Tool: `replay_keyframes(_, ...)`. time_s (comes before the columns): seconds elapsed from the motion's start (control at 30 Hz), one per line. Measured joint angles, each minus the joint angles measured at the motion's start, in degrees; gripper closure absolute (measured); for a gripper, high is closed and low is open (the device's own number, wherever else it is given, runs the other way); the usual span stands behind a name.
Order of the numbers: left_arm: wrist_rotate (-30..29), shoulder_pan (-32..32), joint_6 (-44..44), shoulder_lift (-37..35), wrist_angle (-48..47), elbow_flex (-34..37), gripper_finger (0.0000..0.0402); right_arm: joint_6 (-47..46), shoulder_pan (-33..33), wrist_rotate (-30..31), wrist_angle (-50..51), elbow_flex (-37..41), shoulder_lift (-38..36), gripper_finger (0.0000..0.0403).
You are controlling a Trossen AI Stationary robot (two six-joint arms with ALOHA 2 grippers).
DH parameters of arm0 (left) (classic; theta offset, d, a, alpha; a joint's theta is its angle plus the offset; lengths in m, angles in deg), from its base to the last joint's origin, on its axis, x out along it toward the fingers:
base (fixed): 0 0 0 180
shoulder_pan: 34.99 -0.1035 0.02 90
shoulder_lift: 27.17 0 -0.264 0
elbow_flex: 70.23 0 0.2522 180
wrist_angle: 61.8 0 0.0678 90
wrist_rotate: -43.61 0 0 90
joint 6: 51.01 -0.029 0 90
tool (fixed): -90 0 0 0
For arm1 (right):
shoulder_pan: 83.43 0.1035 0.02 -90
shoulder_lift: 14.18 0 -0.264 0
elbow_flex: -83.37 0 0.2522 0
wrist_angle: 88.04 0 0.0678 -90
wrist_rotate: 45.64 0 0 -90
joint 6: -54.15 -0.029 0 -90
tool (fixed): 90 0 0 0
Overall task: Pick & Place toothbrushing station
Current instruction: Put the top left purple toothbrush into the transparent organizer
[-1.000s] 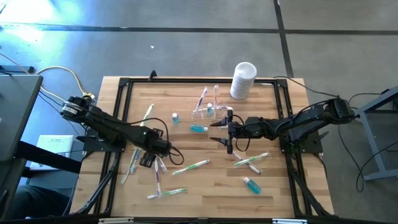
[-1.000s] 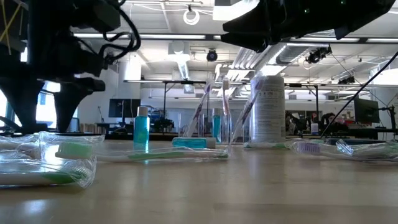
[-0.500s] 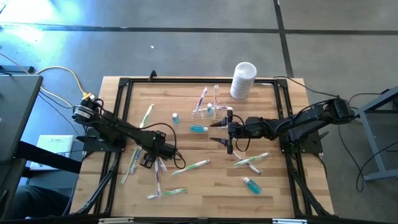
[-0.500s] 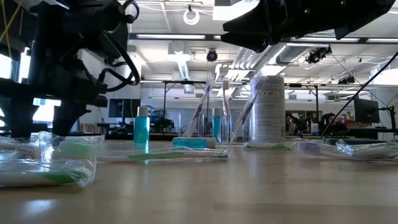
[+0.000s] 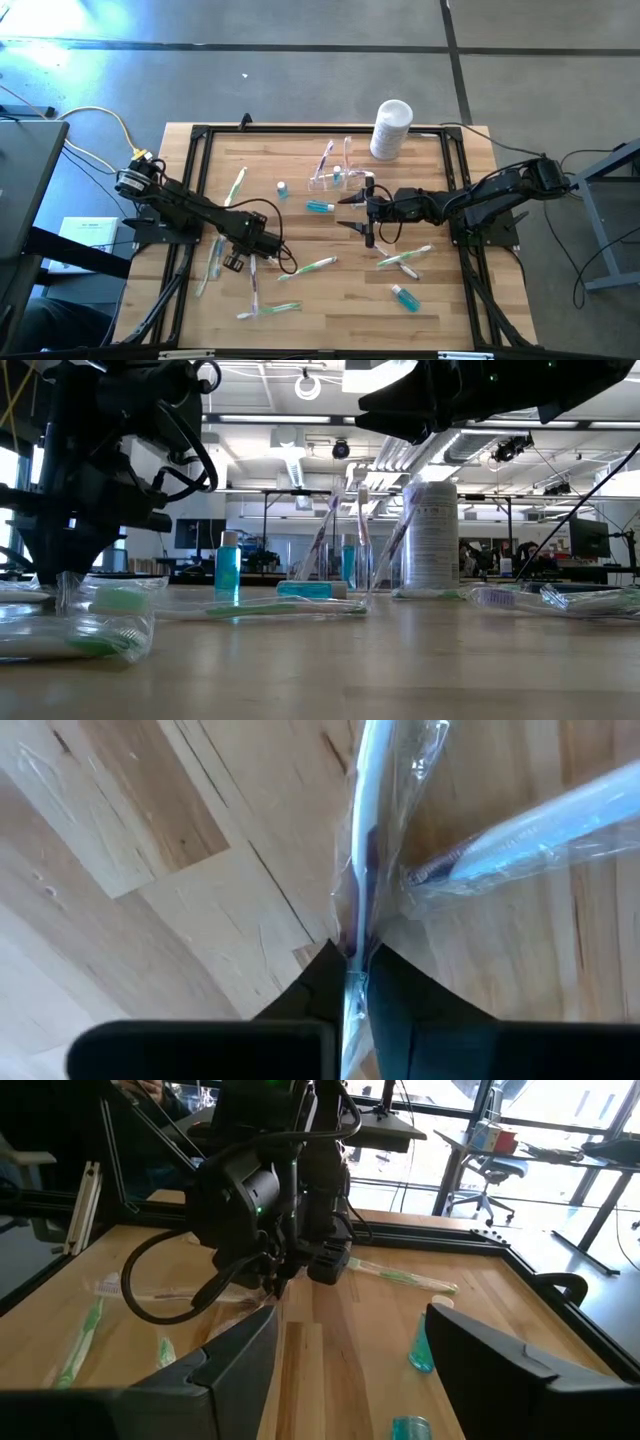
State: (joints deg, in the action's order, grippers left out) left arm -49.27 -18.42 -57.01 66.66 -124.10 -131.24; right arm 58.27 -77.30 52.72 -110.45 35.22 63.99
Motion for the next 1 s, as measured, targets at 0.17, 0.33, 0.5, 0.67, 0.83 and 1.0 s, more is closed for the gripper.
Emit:
replay_keyframes(0.17,-0.49,-0.02,0.33,-2.14,-2.15,-2.68,0.0392,-0.12,0.02,-0.02,0.01,0.00,0.00,0.0156)
replay_keyframes(0.33,-2.11,0.70,0.31,-6.83,-4.52,-9.26,0.0392,-1.26,0.02,-0.04,0.37,0.00,0.00,0.0156)
replay_keyframes(0.5,-1.44,1.13,-7.35,-13.48,1.61,-11.80,0.0391,-1.29,0.04,-0.04,1.67,-0.02,0.00,0.0156)
replay_keyframes(0.67,-0.21,-0.20,-19.15,-20.44,16.93,-8.40,0.0391,-1.19,0.03,0.01,3.66,-0.02,0.00,0.0156)
replay_keyframes(0.83,7.93,-8.24,-23.95,-22.65,37.29,-1.07,0.0391,-0.94,0.04,0.00,3.88,-0.02,0.00,0.0156)
replay_keyframes(1.0,17.29,-18.67,-21.75,-21.27,55.86,5.68,0.0391,-0.60,0.04,0.03,3.94,-0.02,0.00,0.0156)
